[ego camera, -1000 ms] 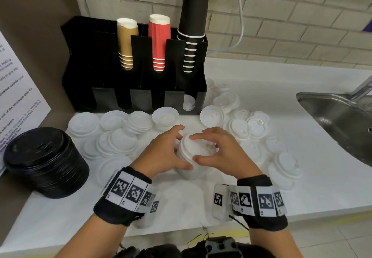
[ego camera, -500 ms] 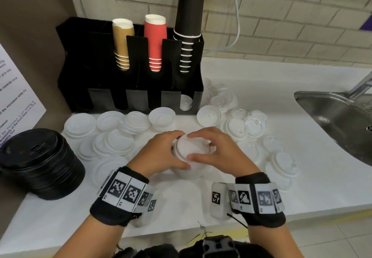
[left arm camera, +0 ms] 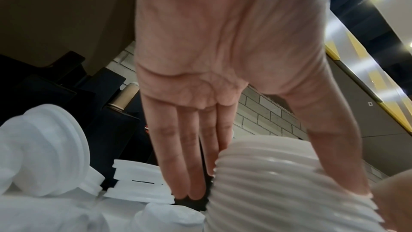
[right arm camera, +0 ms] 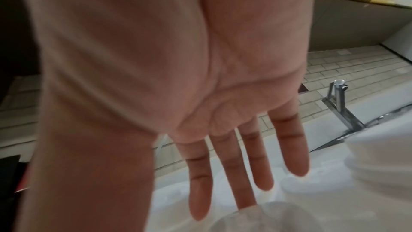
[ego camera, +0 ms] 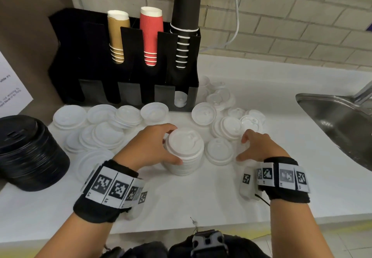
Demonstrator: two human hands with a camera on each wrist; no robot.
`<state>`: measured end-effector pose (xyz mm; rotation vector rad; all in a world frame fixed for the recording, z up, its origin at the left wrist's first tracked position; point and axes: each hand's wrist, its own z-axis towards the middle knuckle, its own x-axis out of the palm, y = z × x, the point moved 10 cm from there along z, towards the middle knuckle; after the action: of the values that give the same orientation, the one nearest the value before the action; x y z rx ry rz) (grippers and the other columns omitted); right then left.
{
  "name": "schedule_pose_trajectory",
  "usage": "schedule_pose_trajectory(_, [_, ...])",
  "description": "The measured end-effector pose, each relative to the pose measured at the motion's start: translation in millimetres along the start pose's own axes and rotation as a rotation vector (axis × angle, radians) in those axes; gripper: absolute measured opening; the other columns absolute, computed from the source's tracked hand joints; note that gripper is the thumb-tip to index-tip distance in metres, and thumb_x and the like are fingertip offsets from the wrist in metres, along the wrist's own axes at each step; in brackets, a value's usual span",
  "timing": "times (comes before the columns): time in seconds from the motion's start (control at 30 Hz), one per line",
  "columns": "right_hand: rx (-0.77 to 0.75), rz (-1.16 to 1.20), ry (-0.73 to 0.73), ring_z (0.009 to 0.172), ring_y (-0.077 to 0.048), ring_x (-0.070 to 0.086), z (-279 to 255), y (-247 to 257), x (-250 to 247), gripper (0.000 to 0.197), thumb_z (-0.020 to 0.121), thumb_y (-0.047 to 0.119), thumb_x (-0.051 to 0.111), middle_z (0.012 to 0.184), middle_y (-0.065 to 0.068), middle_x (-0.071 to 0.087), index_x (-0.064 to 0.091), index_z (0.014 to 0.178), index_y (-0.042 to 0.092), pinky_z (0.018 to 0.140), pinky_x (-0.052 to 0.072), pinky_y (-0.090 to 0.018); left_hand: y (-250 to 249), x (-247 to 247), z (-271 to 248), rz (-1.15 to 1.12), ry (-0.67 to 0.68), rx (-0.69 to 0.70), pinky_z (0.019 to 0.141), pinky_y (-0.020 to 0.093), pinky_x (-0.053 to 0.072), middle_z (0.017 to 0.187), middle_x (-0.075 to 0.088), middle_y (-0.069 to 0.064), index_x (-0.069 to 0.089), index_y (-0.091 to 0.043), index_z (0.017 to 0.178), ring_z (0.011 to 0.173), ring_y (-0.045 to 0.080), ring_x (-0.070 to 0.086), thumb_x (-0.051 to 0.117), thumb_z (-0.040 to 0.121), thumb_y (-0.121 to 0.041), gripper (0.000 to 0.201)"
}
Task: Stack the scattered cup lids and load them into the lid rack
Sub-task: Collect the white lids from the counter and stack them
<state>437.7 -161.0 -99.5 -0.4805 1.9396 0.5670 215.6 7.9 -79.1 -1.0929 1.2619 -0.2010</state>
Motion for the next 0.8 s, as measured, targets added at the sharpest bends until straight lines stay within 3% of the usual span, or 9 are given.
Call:
schedule_pose_trajectory(0.17, [-0.049,-0.032,0.032,0.097,-0.022,0.048,2.6,11.5,2.4,0.053,0.073,0.021,0.079,0.101,-0.002,0.052,0.042,0.112,0.018,0.075,0.038,-0.029,-1.7,-0.2,-1.6,0.021,-0.008,-0.023,0.088,0.032,0.05,0.11,0.06,-0.022,0.058,-0.036,0.117,0.097,0.005,0.058,0.091,0.056,-0.031,0.07])
schedule_pose_trajectory(0.3, [-0.049,-0.042,0.066,0.088,-0.021,0.053,-2.3,10.8,0.7,0.056,0.076,0.028,0.074,0.087,0.004,0.049,0.039,0.119,0.019,0.068,0.037,-0.027,-3.6,-0.1,-1.3,0.018,-0.007,-0.035,0.076,0.019,0.045,0.104,0.05,-0.031,0.05,-0.04,0.118,0.092,-0.003,0.055,0.092,0.056,-0.031,0.075])
schedule_pose_trajectory(0.43, [-0.033,-0.079,0.077,0.095,-0.02,0.051,-11.4,8.9,-14.7,0.06,0.078,0.038,0.07,0.1,0.002,0.05,0.039,0.128,0.026,0.075,0.038,-0.028,-6.7,-0.1,-1.4,0.039,-0.015,-0.041,0.09,0.032,0.049,0.117,0.054,-0.018,0.053,-0.035,0.121,0.101,0.011,0.057,0.091,0.057,-0.031,0.075])
schedule_pose_trajectory(0.5, [-0.054,-0.072,0.071,0.101,-0.021,0.047,-17.3,13.6,-24.1,0.061,0.078,0.041,0.068,0.107,0.002,0.047,0.039,0.131,0.031,0.081,0.038,-0.03,-8.0,-0.4,-1.6,0.067,-0.018,-0.044,0.091,0.032,0.048,0.121,0.05,-0.013,0.052,-0.034,0.126,0.104,0.013,0.055,0.091,0.058,-0.032,0.079])
schedule_pose_trajectory(0.63, [-0.198,0.041,-0.013,0.104,-0.019,0.049,-31.7,37.5,-43.3,0.058,0.076,0.041,0.071,0.113,0.002,0.054,0.044,0.127,0.033,0.078,0.038,-0.03,-7.7,-0.8,-2.0,0.072,-0.007,-0.041,0.086,0.026,0.045,0.121,0.048,-0.013,0.05,-0.035,0.129,0.1,0.01,0.056,0.091,0.059,-0.03,0.082])
schedule_pose_trajectory(0.73, [-0.329,0.14,-0.124,0.092,-0.01,0.053,-44.7,60.2,-56.3,0.059,0.067,0.041,0.077,0.1,0.011,0.055,0.05,0.119,0.033,0.068,0.039,-0.022,-6.5,-0.7,-3.6,0.057,-0.002,-0.04,0.087,0.027,0.046,0.121,0.049,-0.014,0.049,-0.035,0.131,0.101,0.009,0.056,0.092,0.058,-0.029,0.085])
schedule_pose_trajectory(0.8, [-0.398,0.178,-0.189,0.094,-0.011,0.054,-49.7,74.1,-60.3,0.058,0.065,0.041,0.079,0.104,0.008,0.057,0.054,0.116,0.032,0.072,0.042,-0.024,-6.2,-0.6,-3.8,0.041,-0.002,-0.032,0.088,0.028,0.048,0.121,0.051,-0.015,0.05,-0.035,0.129,0.101,0.009,0.057,0.092,0.058,-0.029,0.083])
